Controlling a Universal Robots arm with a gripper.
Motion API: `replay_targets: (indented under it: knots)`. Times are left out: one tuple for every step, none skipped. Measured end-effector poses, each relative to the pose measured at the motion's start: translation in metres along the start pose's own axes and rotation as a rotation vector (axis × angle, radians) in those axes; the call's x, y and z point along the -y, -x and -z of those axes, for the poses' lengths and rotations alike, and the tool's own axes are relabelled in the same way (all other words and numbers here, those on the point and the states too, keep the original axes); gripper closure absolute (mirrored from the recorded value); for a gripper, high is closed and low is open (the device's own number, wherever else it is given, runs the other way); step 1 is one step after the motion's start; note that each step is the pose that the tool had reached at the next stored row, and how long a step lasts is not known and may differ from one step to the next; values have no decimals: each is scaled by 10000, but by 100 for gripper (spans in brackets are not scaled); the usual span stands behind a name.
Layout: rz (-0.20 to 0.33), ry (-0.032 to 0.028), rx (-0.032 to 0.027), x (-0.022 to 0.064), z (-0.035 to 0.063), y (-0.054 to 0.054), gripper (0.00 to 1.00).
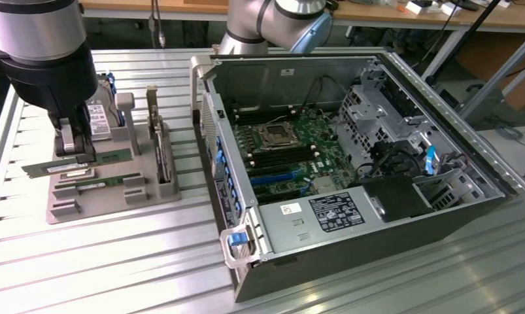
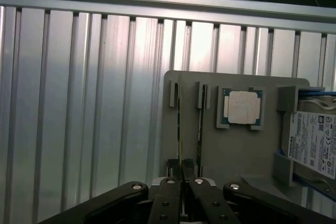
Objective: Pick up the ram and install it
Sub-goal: 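Pick up the ram and move it above insertion slot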
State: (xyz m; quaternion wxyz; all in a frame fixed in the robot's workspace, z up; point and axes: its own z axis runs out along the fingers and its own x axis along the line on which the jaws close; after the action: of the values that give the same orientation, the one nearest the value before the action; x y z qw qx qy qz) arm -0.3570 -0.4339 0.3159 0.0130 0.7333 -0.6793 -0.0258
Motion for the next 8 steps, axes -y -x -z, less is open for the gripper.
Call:
replay_targets:
  knots:
    - [-1,0,0,0,5,0,87]
    - [0,1,0,-1,9,0,87]
    - [0,0,0,-1,18,0,87]
    - [0,1,0,-1,24,0,87]
    - [0,-1,0,-2,33,1,87]
    - [-1,0,0,-3,45,1,87]
    - [0,0,0,-3,53,1,87]
    - [0,0,0,-3,58,1,87]
